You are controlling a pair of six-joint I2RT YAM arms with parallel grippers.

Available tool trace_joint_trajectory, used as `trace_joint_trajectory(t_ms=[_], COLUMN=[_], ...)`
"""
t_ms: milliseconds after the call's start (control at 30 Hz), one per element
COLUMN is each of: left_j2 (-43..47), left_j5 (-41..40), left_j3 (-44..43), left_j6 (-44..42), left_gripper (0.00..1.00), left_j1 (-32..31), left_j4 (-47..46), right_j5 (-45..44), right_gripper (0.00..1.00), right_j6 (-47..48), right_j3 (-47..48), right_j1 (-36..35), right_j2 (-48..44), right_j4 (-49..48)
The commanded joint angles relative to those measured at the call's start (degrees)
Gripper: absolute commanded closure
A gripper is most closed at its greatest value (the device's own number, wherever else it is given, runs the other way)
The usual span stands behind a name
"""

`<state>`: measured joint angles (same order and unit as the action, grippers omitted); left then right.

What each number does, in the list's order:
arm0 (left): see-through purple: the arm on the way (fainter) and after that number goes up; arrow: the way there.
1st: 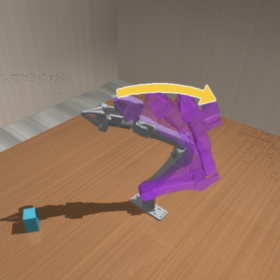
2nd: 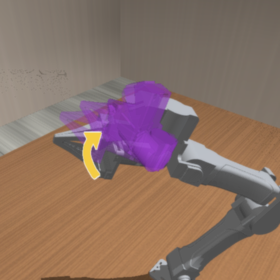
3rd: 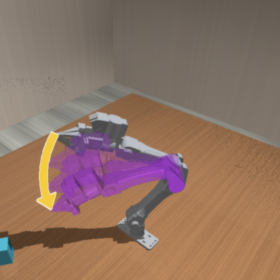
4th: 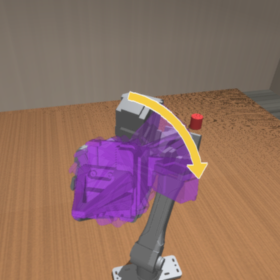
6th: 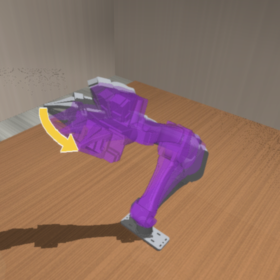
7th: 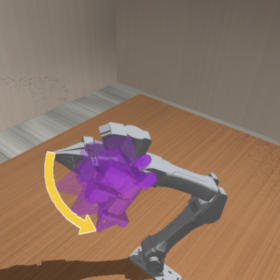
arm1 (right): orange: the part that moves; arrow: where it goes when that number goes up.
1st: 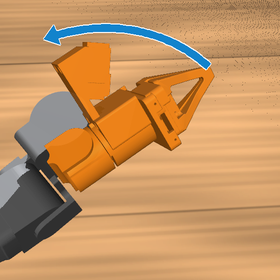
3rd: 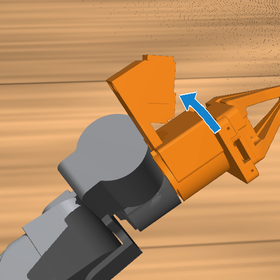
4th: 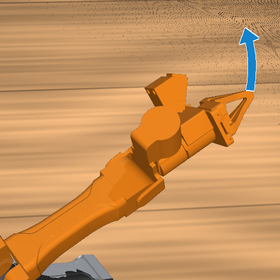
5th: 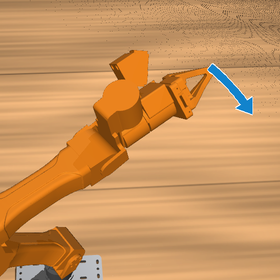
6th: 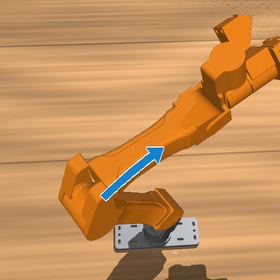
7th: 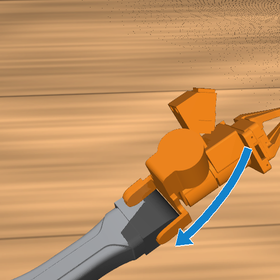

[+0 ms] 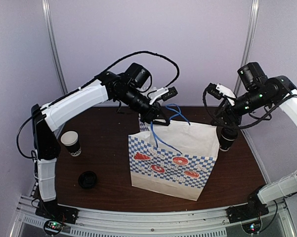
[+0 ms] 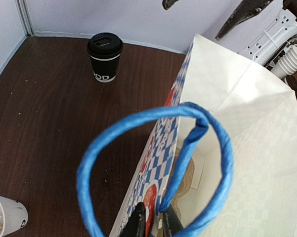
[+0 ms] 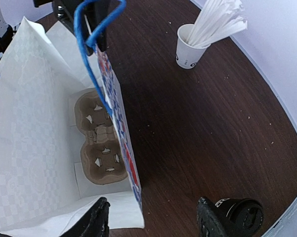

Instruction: Pack the takeout coffee

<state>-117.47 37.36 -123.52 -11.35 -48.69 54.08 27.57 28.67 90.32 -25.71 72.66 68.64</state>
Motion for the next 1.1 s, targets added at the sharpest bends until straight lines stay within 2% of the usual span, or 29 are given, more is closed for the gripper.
trace_joint_trajectory(t_ms=[0,67,300,500,567,667,900,1067], left_j2=[1.9,4.0,14.0,22.5,26.0,29.9,33.8,34.1], left_j5=[-0.7,-4.8,-25.1,-47.7,-49.1,-47.4,-49.3,-53.1], left_j3=[-1.0,-0.3,7.0,19.1,25.0,30.5,35.7,36.3], left_j6=[-2.9,-3.7,-5.8,-10.7,-12.9,-11.3,-7.2,-3.6], left_gripper=[0.89,1.0,1.0,1.0,1.0,1.0,1.0,1.0], left_j1=[0.0,-0.6,-6.4,-11.0,-11.7,-12.4,-21.5,-27.7], left_j4=[1.8,2.4,1.0,-8.1,-13.2,-17.0,-18.6,-17.3], right_j5=[2.6,2.7,0.1,-0.6,-1.5,-1.6,-1.9,-2.1], right_gripper=[0.4,0.41,0.44,0.44,0.45,0.45,0.44,0.43], right_j6=[-1.5,-2.2,-3.3,-4.0,-3.9,-3.6,-3.1,-3.0], right_j3=[-2.3,-3.2,-4.9,-7.3,-8.5,-10.0,-13.5,-15.1], right_j1=[3.8,5.1,7.5,8.3,8.3,8.3,8.3,8.3], right_j2=[-0.6,-0.2,2.4,4.8,5.5,5.6,3.5,3.5], right_j4=[-3.0,-4.2,-6.2,-10.1,-10.8,-10.9,-11.9,-12.4])
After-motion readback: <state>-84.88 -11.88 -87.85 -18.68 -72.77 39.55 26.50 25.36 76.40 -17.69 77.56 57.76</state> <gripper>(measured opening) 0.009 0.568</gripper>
